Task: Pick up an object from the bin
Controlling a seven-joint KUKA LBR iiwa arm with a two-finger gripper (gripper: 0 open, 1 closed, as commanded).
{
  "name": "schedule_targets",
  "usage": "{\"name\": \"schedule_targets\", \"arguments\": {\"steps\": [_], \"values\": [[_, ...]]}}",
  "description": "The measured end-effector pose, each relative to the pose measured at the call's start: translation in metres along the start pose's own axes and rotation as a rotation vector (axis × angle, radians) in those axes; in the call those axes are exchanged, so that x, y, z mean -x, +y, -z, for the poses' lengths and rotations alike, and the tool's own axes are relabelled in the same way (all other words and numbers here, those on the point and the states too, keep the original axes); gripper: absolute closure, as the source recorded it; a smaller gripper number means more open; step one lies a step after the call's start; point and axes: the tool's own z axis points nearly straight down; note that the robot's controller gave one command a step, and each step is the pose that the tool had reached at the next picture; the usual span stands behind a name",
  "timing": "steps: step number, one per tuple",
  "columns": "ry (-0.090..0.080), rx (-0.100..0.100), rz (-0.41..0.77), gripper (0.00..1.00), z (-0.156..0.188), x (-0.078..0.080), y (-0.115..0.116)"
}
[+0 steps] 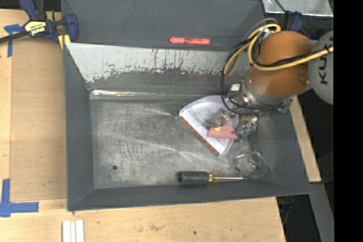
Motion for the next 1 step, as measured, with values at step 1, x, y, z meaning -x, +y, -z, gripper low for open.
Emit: {"name": "schedule_targets", "arguments": {"steps": [1], "values": [[0.001, 0.001, 0.0, 1.0, 0.0009, 0.0004, -0.0002]]}}
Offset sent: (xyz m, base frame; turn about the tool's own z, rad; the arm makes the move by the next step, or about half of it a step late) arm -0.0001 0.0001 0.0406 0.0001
